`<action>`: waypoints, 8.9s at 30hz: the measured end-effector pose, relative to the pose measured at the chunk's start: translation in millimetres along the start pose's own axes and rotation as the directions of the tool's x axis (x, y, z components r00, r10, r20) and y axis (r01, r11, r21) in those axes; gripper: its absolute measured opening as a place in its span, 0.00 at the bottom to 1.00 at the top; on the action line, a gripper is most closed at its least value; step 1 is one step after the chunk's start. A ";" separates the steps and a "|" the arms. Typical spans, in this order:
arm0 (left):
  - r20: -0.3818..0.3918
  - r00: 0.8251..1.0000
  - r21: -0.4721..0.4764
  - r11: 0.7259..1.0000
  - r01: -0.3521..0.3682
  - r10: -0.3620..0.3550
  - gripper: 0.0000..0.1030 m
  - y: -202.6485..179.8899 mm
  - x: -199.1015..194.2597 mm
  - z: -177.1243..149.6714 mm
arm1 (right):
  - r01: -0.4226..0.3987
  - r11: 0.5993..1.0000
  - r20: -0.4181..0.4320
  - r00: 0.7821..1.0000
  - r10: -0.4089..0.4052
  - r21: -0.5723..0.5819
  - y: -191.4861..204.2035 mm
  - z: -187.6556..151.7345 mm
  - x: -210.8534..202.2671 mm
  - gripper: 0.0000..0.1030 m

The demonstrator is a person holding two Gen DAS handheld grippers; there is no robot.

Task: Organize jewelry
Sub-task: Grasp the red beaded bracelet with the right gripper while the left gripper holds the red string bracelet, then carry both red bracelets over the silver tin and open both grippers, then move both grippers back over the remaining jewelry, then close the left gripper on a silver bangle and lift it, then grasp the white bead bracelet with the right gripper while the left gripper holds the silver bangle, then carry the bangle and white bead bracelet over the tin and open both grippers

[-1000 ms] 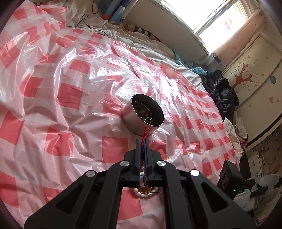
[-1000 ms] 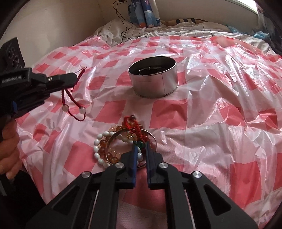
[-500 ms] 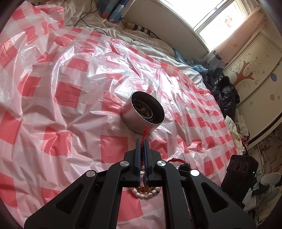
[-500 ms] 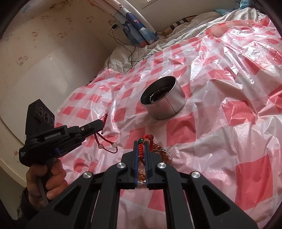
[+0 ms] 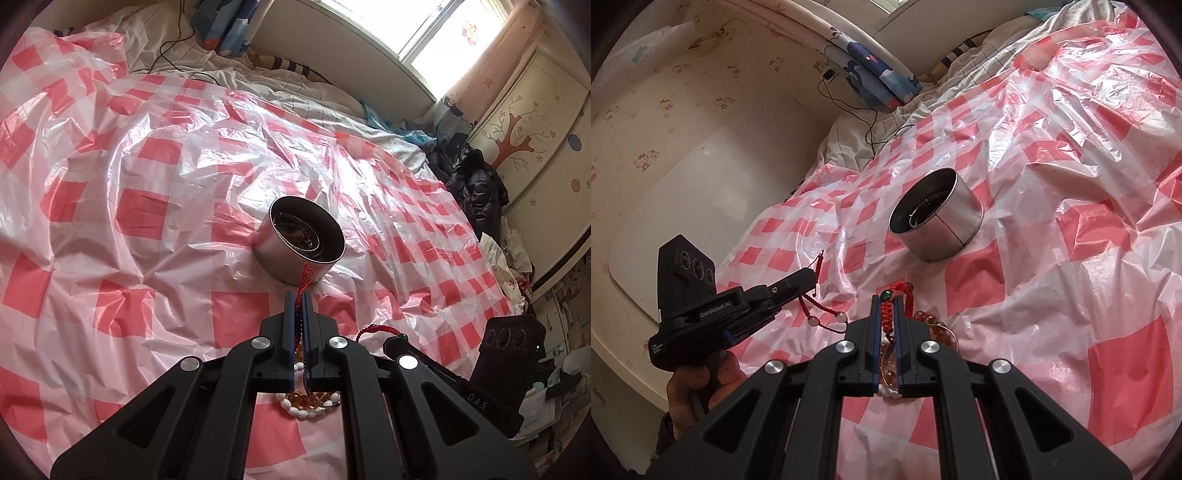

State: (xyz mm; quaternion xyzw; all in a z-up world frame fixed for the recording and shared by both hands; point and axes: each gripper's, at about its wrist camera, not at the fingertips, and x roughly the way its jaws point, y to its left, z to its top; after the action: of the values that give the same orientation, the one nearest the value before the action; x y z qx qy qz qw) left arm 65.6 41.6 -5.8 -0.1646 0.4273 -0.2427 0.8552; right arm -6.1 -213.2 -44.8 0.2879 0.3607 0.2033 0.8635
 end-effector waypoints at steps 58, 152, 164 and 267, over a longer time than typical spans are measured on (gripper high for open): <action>0.030 0.998 0.037 0.998 0.047 -0.048 0.03 -25.8 51.4 59.8 | -0.056 0.998 0.024 0.998 0.057 -0.030 6.2 100.4 29.7 0.07; -0.128 0.969 0.615 0.784 -0.089 0.210 0.03 -47.3 48.4 -66.6 | 0.289 0.914 -0.156 0.927 -0.342 -0.285 27.8 66.0 -13.7 0.75; -0.035 0.984 0.302 0.941 -0.156 0.174 0.03 23.1 -0.1 3.9 | 0.161 0.845 -0.292 0.891 -0.346 -0.509 60.6 9.9 35.2 0.66; 0.004 0.971 0.340 0.912 -0.228 0.241 0.13 -31.0 114.4 62.9 | -0.213 0.951 0.028 0.977 0.213 0.225 -16.8 136.0 47.0 0.08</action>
State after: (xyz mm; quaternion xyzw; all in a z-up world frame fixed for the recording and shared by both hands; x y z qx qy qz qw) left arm 167.2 -43.0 -28.6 0.0417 0.4120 -0.2113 0.8854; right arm 127.9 -247.2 -1.4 0.4220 0.3469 0.2523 0.7987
